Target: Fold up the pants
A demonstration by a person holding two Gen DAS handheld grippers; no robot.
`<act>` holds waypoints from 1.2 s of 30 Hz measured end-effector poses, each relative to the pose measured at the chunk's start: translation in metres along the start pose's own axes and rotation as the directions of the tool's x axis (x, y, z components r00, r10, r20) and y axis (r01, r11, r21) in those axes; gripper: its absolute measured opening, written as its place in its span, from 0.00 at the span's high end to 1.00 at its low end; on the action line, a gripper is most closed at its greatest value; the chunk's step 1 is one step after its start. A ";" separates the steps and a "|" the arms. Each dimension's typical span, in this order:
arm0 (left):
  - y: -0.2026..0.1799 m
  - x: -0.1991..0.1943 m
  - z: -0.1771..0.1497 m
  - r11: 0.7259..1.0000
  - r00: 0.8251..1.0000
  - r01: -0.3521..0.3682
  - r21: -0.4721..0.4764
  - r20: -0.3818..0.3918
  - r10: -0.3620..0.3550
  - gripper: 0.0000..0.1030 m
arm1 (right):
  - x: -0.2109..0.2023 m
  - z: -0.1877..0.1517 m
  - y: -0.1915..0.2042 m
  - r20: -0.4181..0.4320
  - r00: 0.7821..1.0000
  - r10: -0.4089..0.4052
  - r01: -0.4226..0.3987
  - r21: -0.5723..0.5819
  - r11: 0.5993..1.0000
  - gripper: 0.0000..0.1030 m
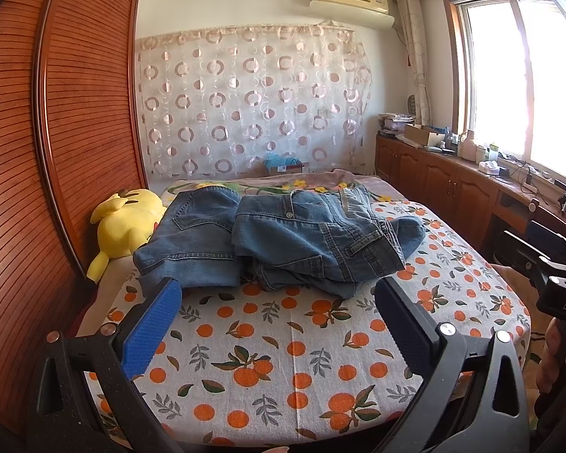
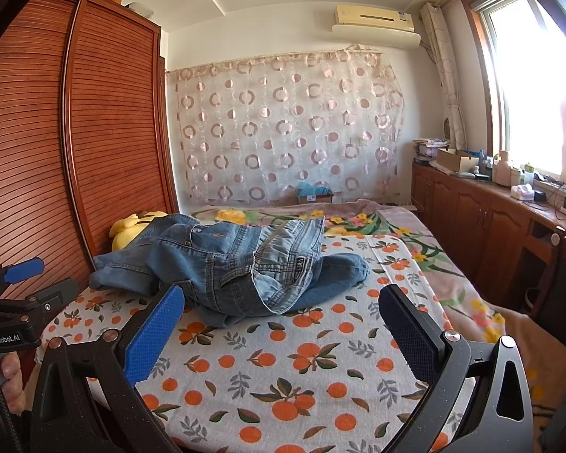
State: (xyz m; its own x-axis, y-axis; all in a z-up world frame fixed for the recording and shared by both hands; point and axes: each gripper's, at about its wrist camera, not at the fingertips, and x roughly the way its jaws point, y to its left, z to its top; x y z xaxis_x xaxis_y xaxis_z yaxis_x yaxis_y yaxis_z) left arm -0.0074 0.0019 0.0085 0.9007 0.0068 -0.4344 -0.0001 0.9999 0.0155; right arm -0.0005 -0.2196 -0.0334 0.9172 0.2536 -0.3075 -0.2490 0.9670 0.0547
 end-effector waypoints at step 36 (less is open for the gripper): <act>0.028 0.067 -0.027 0.999 0.988 0.045 0.000 -0.147 -0.044 0.01 | 0.040 0.016 -0.008 -0.127 0.986 0.111 -0.118 -0.053 0.992 0.29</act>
State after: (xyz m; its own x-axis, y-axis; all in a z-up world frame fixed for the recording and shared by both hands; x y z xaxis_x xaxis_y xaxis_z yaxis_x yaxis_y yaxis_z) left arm 0.0412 0.0306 -0.0445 0.8259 -0.0356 -0.5627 0.0405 0.9992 -0.0038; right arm 0.0428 -0.2170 -0.0312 0.8369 0.3537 -0.4178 -0.3718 0.9274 0.0403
